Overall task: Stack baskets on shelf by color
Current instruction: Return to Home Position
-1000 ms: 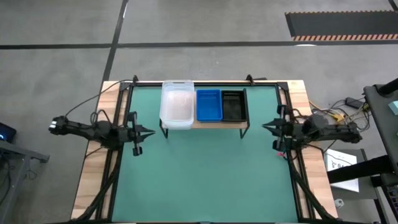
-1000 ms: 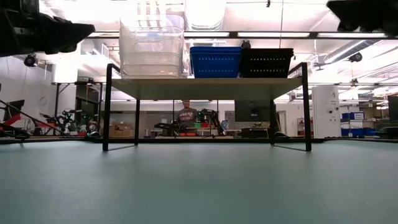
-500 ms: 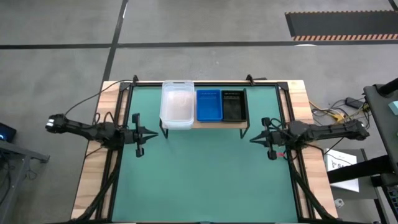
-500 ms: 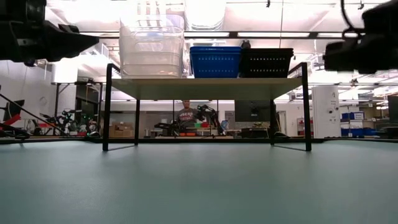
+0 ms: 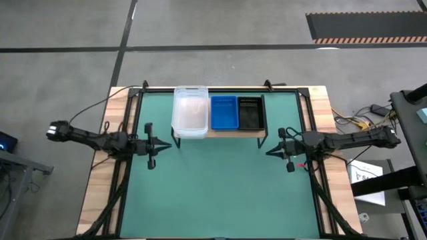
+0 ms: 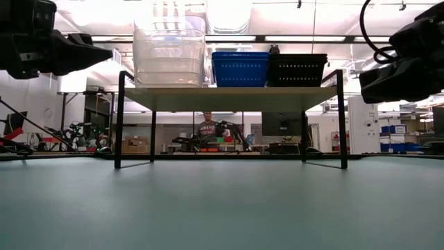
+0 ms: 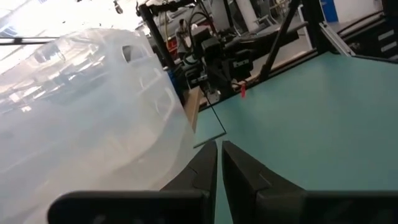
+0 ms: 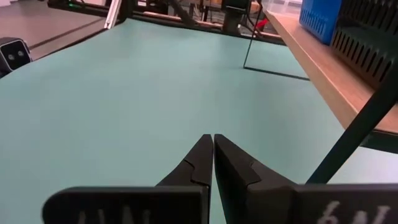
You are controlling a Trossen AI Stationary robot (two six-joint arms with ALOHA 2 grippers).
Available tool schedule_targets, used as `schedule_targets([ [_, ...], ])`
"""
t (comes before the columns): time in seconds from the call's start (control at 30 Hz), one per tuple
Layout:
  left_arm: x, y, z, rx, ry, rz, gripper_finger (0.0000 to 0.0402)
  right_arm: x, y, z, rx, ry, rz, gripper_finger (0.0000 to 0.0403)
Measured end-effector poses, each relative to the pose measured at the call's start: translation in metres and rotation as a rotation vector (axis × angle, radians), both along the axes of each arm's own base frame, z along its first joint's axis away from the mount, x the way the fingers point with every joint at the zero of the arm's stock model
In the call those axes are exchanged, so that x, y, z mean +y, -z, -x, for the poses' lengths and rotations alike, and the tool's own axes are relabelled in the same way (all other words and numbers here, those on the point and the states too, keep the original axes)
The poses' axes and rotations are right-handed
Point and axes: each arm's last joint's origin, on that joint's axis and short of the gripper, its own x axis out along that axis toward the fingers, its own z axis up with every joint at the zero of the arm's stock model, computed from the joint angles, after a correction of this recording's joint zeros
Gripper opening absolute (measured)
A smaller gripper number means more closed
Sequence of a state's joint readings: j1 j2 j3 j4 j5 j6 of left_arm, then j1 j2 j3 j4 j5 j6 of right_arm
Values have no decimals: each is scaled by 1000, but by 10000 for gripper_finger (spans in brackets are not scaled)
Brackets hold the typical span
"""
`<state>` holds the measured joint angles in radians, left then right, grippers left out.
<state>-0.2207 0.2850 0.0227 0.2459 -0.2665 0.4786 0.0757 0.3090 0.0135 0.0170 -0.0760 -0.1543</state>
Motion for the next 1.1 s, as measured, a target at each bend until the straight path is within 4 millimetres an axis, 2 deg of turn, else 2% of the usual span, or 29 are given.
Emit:
schedule_targets([
  [1.1, -1, 4, -3, 42, 1, -9, 8, 0, 0, 0, 4, -2, 2, 9],
])
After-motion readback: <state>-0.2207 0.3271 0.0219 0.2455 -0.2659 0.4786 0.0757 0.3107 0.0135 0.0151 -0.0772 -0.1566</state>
